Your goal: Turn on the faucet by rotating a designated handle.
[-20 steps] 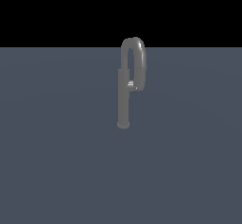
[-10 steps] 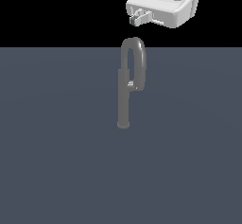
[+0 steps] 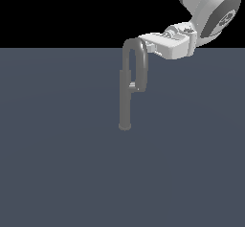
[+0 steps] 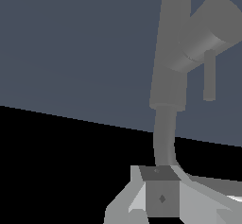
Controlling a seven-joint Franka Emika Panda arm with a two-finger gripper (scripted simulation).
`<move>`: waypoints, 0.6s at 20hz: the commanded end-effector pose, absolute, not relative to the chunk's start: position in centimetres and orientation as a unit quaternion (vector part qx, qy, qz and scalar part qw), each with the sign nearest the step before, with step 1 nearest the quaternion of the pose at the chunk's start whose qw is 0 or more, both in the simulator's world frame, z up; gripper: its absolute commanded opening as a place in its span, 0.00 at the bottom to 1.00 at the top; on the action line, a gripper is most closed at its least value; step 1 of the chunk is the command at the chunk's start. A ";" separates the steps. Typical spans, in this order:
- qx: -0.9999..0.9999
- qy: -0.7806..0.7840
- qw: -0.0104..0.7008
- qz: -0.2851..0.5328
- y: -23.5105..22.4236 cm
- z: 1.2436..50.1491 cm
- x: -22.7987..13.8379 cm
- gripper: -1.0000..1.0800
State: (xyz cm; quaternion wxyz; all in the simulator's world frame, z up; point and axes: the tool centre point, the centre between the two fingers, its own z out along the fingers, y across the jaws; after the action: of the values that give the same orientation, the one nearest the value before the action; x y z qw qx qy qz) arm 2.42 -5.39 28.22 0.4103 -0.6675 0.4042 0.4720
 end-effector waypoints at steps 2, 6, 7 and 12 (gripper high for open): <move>-0.623 0.425 0.430 0.496 -5.7 25.8 3.0 0.00; -0.581 0.444 0.447 0.515 -5.7 23.5 3.2 0.00; -0.572 0.448 0.450 0.519 -5.7 23.1 3.3 0.00; -0.542 0.459 0.461 0.531 -5.7 21.5 3.3 0.00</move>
State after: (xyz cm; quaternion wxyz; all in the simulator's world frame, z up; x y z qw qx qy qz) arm 3.25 -5.70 21.86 0.4577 -0.5504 0.4564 0.5284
